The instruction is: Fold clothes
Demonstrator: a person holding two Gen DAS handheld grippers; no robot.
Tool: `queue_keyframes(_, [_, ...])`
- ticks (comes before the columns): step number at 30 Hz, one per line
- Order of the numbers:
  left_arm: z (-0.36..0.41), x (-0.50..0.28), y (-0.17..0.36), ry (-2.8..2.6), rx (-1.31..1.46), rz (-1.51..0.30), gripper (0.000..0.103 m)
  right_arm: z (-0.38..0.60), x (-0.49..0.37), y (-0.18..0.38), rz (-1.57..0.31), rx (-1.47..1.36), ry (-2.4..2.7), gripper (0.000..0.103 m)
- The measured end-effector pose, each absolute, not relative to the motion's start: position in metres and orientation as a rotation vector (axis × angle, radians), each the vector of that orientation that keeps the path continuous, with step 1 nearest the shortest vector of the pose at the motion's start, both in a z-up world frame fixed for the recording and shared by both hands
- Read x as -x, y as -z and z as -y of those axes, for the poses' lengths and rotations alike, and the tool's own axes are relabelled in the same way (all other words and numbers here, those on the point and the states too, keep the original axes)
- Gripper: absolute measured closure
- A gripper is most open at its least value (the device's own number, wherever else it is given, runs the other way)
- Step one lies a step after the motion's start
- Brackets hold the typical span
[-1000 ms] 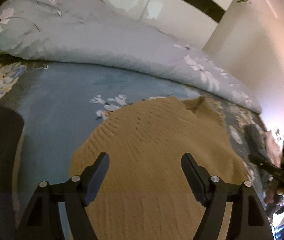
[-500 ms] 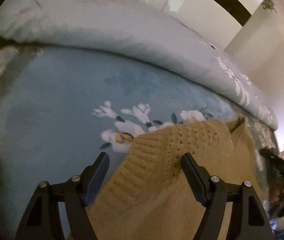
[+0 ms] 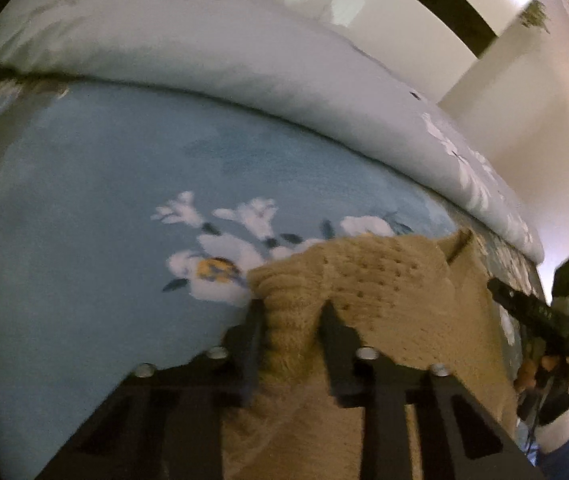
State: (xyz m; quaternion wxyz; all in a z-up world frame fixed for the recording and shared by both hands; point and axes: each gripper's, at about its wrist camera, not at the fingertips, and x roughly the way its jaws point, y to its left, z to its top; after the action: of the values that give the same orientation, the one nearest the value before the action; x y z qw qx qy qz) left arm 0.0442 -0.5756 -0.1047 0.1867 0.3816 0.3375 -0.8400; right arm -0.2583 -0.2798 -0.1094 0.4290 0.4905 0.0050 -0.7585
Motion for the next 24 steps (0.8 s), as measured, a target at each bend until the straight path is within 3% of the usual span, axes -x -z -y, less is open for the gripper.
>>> queue_keyframes(2, [0.565,-0.041,0.099,2.397,-1.098,-0.889,0.081,0.278,0.258,0.108,0.006,-1.226,1.895,0.062])
queue_keyframes(4, [0.551,-0.042,0.093,2.443,-1.119,-0.836,0.083,0.275,0.255,0.106,0.014,-1.214,1.892,0.088])
queue_keyframes(15, [0.486,-0.081,0.088,2.626,-1.281,-0.723,0.084,0.225,0.169,0.052,-0.012,-0.921,1.666,0.092])
queue_keyframes(21, [0.485,-0.1,0.074,2.705,-1.314,-0.71,0.081,0.199,0.126,0.06,-0.14,-0.922,1.604,0.096])
queue_keyframes(24, [0.502,-0.098,0.068,2.664,-1.237,-0.756,0.069,0.192,0.128,0.072,-0.164,-0.974,1.627,0.096])
